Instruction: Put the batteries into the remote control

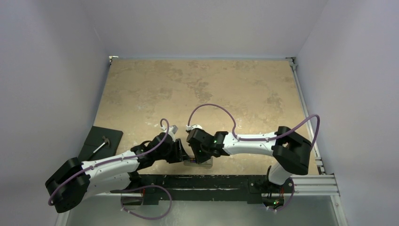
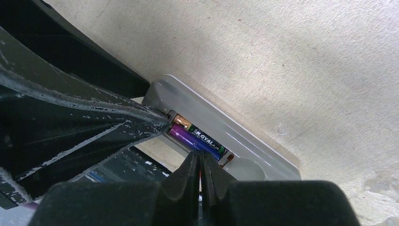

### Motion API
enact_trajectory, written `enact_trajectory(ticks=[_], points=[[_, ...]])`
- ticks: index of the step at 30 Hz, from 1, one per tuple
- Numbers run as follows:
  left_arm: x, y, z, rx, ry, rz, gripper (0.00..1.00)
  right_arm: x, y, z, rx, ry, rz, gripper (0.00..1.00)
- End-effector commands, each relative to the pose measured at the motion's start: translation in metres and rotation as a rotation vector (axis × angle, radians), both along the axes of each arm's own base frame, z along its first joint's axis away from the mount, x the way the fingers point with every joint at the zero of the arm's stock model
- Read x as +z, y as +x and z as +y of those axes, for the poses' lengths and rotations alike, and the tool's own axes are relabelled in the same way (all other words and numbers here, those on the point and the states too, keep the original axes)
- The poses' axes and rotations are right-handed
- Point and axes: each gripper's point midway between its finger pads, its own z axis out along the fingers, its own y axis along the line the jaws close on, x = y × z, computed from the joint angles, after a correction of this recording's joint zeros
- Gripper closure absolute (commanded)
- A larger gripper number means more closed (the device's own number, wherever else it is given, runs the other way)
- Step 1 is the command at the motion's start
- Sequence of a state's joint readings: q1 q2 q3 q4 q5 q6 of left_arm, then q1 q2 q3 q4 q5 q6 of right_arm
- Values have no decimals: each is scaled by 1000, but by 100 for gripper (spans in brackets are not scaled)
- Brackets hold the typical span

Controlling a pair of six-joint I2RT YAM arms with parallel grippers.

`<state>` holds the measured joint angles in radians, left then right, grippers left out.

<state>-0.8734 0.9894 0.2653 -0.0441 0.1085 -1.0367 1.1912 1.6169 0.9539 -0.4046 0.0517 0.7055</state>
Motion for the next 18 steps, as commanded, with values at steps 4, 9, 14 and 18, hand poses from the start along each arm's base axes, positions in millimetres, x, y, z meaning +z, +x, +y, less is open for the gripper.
enact_trajectory(ticks=[4, 9, 14, 18], points=[[10, 6, -8, -9, -39, -42, 63, 13, 14, 2, -8, -20, -72, 82], [8, 4, -3, -5, -14, -32, 62, 36, 17, 5, -15, 30, -99, 78], [11, 4, -3, -5, -9, -31, 61, 52, 19, 1, -30, 56, -124, 72], [15, 4, -2, -5, -2, -32, 57, 60, 20, -8, -42, 58, -149, 69]])
